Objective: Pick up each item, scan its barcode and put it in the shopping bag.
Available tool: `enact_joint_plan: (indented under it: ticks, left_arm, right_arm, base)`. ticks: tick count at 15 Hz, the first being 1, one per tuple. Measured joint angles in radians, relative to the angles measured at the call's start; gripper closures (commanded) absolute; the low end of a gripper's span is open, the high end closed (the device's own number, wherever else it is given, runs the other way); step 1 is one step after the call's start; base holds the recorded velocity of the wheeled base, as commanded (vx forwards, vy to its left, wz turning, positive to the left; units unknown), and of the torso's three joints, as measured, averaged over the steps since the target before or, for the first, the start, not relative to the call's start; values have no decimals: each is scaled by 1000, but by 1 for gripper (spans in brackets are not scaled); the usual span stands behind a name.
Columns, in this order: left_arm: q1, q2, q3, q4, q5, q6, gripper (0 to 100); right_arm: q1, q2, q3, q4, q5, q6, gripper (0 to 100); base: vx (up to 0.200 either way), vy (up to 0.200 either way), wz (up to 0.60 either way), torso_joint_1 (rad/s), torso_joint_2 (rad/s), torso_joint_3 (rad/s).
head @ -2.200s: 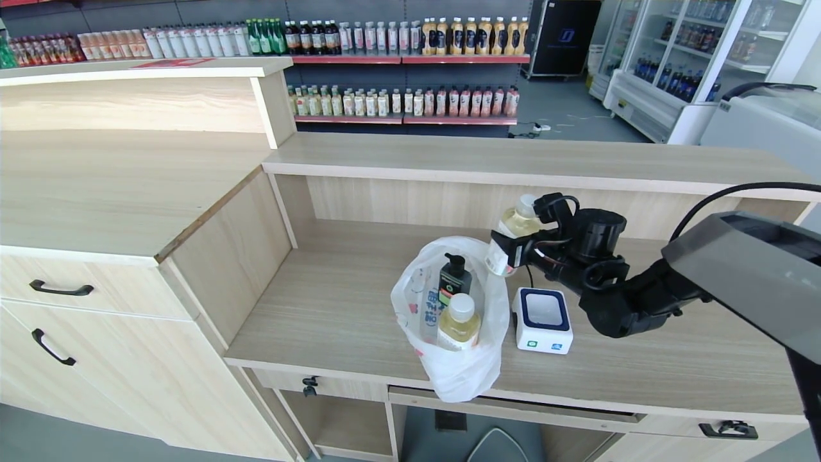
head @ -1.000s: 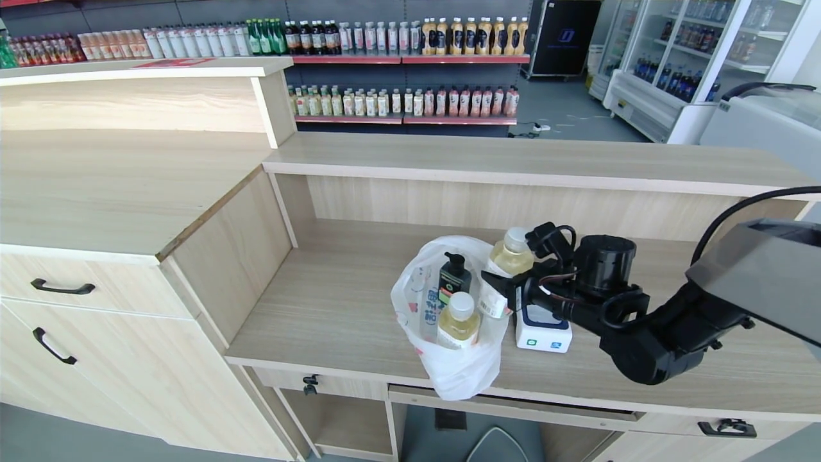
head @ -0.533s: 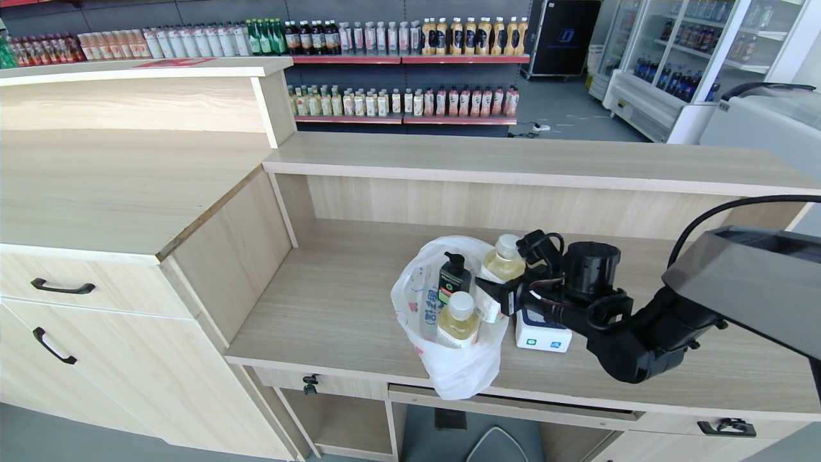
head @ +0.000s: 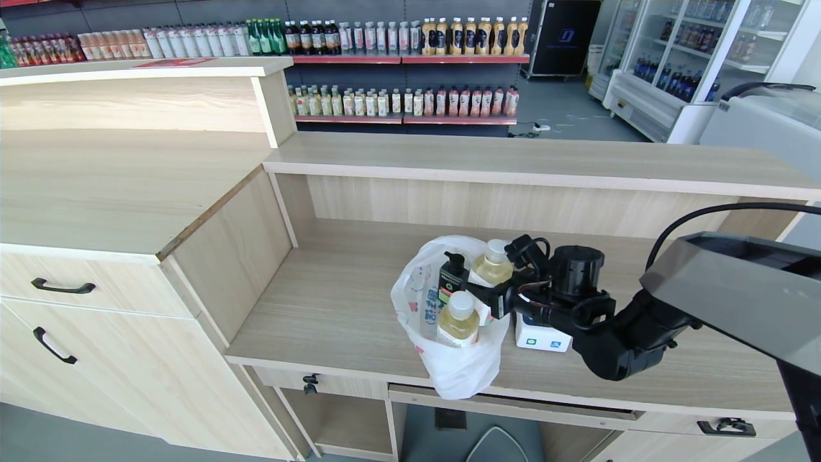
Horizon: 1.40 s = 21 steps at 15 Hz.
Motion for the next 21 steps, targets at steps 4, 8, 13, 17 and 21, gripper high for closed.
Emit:
enact_joint_plan:
  ticks: [4,8,13,17,21]
  left_arm:
    - [0,0,0,0,0,0,0]
    - [0,0,0,0,0,0,0]
    - [0,0,0,0,0,0,0]
    - [0,0,0,0,0,0,0]
    - [0,0,0,0,0,0,0]
  right_arm:
    - [14,46,-51,-3,0,-28,100]
    - [16,94,-101,-2,0,-30,100]
    - [17,141,-123,1,-1,-44,100]
    - [13,167,-127,-7,-1,-70,100]
    - [9,183,-129,-1,0,-114,100]
  base:
    - [0,0,0,0,0,0]
    - [0,0,0,0,0,0]
    - [0,0,0,0,0,0]
    - [0,0,0,0,0,0]
    - [0,0,0,0,0,0]
